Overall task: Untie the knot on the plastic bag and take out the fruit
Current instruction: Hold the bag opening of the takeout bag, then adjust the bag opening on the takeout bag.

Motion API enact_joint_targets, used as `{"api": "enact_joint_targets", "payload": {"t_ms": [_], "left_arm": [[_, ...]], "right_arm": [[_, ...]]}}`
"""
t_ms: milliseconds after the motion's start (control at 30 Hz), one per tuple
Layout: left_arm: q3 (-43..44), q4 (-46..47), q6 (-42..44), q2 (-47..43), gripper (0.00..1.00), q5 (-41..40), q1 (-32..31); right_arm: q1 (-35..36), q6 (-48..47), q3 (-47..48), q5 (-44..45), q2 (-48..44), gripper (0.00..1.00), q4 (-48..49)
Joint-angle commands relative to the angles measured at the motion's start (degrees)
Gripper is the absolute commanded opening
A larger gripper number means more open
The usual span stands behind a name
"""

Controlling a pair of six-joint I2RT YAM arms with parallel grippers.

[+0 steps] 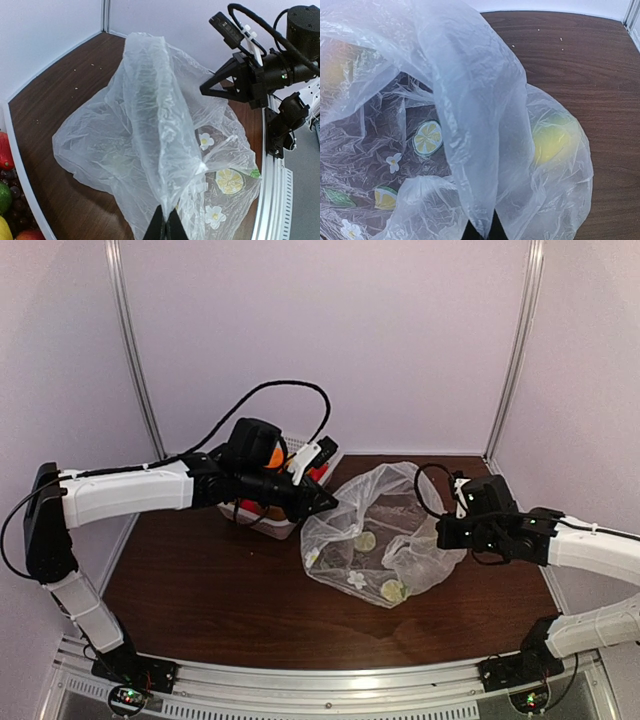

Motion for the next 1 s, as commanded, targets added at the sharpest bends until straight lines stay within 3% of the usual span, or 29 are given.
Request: {"api": "enact_joint_targets", "payload": {"t_ms": [0, 333, 533, 633, 733, 967], "left_arm": [[-2.5, 3.3, 0.6, -3.7, 0.00, -0.5, -2.3], [-7.1, 9.2, -1.3, -8.2, 0.00, 1.5, -9.0], [-7.2, 7.3, -1.7, -8.2, 0.00, -5.2, -9.0], [-7.5, 7.6, -1.9, -8.5, 0.00, -6.0, -9.0], [-8.0, 8.3, -2.4, -8.8, 0.00, -5.9, -9.0], [-8.1, 8.5, -2.5, -8.9, 0.00, -6.0, -9.1]], "right_arm": [[-0.8, -5.6, 5.4, 2.6, 2.7, 0.00, 0.2], [-6.2, -8.8, 10.3, -1.8, 10.7, 0.01, 4.4], [-6.5, -9.5, 11.7, -5.8, 7.9, 0.46, 0.6], [-6.3, -10.3, 12.2, -8.1, 2.6, 0.59, -2.0], [-6.0, -10.1, 12.2, -10.6, -2.4, 0.67, -4.0], [-2.2, -8.5, 7.9, -19.9, -10.7, 0.72, 0.7]]}}
